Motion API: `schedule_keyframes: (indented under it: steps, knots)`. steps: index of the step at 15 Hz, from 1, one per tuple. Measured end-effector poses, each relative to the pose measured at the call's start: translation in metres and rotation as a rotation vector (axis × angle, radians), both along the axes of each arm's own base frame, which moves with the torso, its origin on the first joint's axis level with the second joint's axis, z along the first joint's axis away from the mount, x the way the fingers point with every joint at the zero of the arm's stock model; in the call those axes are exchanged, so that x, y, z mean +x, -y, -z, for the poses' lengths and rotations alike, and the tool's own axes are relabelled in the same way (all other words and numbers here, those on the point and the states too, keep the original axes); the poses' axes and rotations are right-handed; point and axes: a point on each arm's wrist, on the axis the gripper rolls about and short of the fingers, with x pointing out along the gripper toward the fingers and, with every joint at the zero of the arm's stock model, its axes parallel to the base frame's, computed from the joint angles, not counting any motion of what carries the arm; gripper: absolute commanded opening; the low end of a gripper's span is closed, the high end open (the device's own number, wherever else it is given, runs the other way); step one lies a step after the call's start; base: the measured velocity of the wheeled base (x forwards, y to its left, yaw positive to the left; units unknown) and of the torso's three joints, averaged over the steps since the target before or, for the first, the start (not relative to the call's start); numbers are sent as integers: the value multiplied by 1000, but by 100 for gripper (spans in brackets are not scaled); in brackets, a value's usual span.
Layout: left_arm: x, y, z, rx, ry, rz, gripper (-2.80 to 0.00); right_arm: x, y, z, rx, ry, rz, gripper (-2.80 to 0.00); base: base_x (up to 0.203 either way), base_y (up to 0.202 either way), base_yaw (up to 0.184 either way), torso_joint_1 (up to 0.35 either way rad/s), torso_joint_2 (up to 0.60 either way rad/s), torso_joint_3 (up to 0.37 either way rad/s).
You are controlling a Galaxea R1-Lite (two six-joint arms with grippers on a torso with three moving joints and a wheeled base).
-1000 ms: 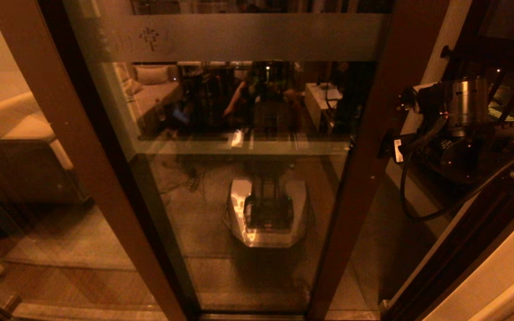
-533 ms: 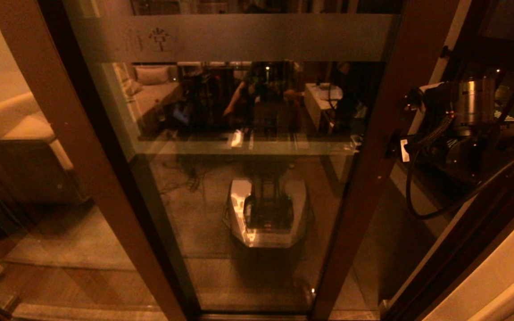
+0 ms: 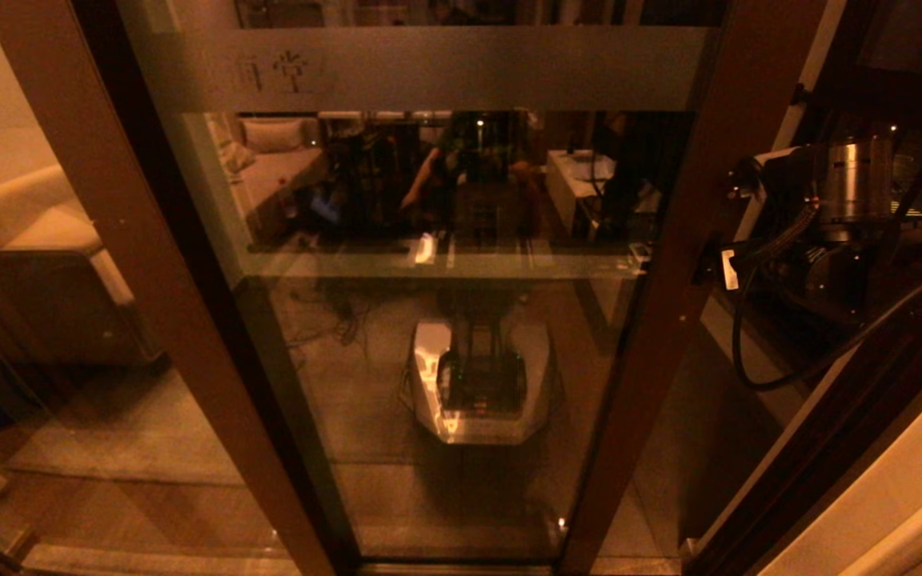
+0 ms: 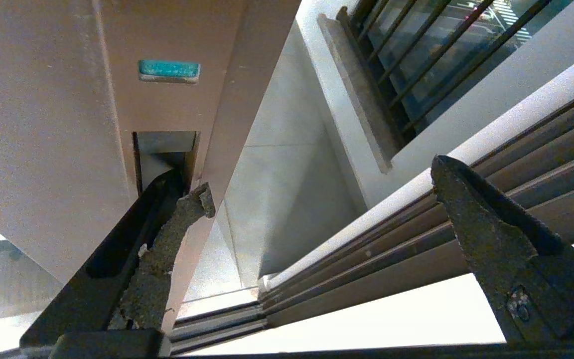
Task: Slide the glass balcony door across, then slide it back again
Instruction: Close the slid door
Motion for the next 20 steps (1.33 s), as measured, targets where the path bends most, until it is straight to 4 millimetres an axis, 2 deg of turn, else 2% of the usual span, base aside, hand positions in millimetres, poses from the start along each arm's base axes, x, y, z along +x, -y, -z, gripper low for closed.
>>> schedule_keyframes:
  steps: [20]
  knots:
    - [0, 0, 0, 0, 0, -1, -280, -7, 5, -2, -12, 2, 10, 0, 0, 0, 0, 0, 0, 0]
